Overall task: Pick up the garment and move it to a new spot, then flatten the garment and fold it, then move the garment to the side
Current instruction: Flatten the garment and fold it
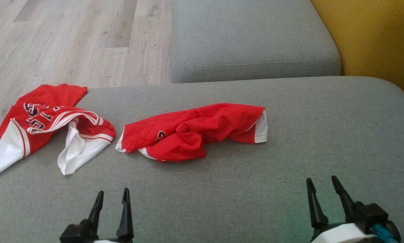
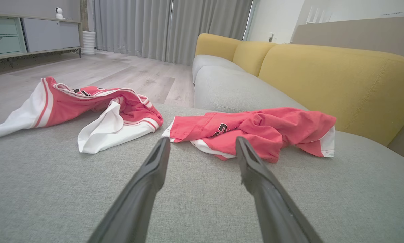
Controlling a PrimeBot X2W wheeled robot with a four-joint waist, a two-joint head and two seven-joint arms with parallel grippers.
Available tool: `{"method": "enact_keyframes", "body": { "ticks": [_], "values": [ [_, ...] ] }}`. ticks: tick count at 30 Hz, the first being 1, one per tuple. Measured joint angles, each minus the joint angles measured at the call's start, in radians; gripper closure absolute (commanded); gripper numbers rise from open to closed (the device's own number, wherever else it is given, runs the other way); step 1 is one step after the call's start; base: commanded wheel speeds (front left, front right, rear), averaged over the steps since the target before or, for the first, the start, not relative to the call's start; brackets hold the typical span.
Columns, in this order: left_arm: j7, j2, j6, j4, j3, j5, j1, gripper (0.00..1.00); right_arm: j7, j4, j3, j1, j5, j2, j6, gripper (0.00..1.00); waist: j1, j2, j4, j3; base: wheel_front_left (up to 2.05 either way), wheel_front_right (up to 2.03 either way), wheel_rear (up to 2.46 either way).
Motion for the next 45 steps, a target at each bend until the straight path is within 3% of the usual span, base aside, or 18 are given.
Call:
{"method": "enact_keyframes", "body": {
  "ticks": [15, 24, 33, 42, 43, 44, 45],
  "values": [
    [0.002, 0.003, 0.001, -0.014, -0.011, 0.006, 0.0, 0.0, 0.014, 0.009, -0.016, -0.016, -0.018, 0.001, 0.0, 0.0, 0.0, 0.0, 0.044, 0.033, 0.0, 0.0, 0.0],
    [0.019, 0.003, 0.008, -0.053, -0.041, 0.026, -0.031, 0.0, 0.071, 0.075, -0.067, -0.254, -0.081, 0.0, 0.0, 0.0, 0.0001, 0.0, 0.117, 0.094, 0.0, 0.0, 0.0],
    [0.037, -0.006, -0.001, -0.073, -0.076, 0.046, -0.094, 0.0, 0.125, 0.372, -0.129, -0.495, -0.084, -0.003, 0.0, 0.0, 0.0002, 0.0, 0.243, 0.187, 0.0, 0.0, 0.0],
    [0.036, -0.01, -0.001, -0.071, -0.081, 0.052, -0.108, 0.0, 0.097, 0.619, -0.167, -0.654, 0.009, -0.034, 0.0, 0.0, 0.0002, -0.0001, 0.342, 0.257, 0.0, 0.0, 0.0],
    [0.036, -0.01, -0.001, -0.071, -0.081, 0.052, -0.108, 0.0, 0.09, 0.639, -0.165, -0.663, 0.021, -0.034, 0.0, 0.19, 0.0002, -0.0001, 0.346, 0.259, 0.0, 0.0, 0.0],
    [0.036, -0.01, 0.0, -0.07, -0.08, 0.052, -0.108, 0.0, 0.088, 0.657, -0.157, -0.672, 0.035, -0.034, 0.0, 0.51, 0.0002, -0.0001, 0.349, 0.26, 0.0, 0.0, 0.0],
    [0.035, -0.01, 0.0, -0.068, -0.08, 0.052, -0.108, 0.0, 0.088, 0.676, -0.148, -0.681, 0.048, -0.033, 0.0, 0.61, 0.0002, -0.0001, 0.348, 0.258, 0.0, 0.0, 0.0]
  ]
}}
